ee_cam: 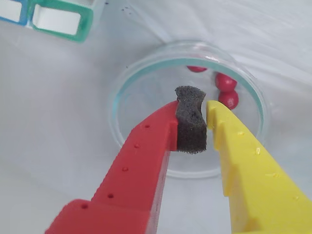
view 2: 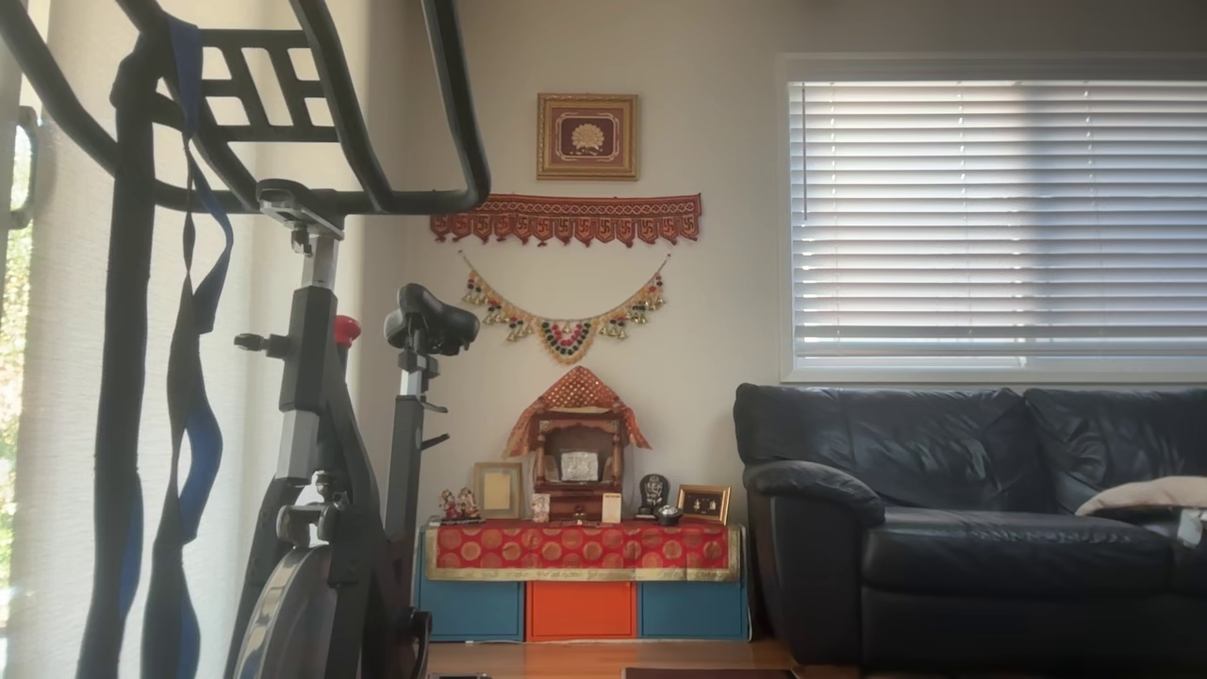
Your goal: Sort medicines into box.
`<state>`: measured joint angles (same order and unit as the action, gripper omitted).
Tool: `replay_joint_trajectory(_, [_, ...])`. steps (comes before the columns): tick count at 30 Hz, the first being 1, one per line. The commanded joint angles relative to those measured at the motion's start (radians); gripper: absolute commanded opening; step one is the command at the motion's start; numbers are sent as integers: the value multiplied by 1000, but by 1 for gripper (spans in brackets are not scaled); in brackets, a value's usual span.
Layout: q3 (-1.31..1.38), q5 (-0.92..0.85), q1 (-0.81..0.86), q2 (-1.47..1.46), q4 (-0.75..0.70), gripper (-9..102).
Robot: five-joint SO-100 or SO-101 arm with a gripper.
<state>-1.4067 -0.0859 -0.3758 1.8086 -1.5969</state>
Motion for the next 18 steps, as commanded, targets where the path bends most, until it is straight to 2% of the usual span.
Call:
replay_joint_trajectory(1, [-26, -40, -40, 101, 29, 2])
replay_joint_trajectory(8, [-150, -137, -78, 117, 94, 4])
replay_joint_trajectory(18, [-227, -150, -107, 126, 155, 4])
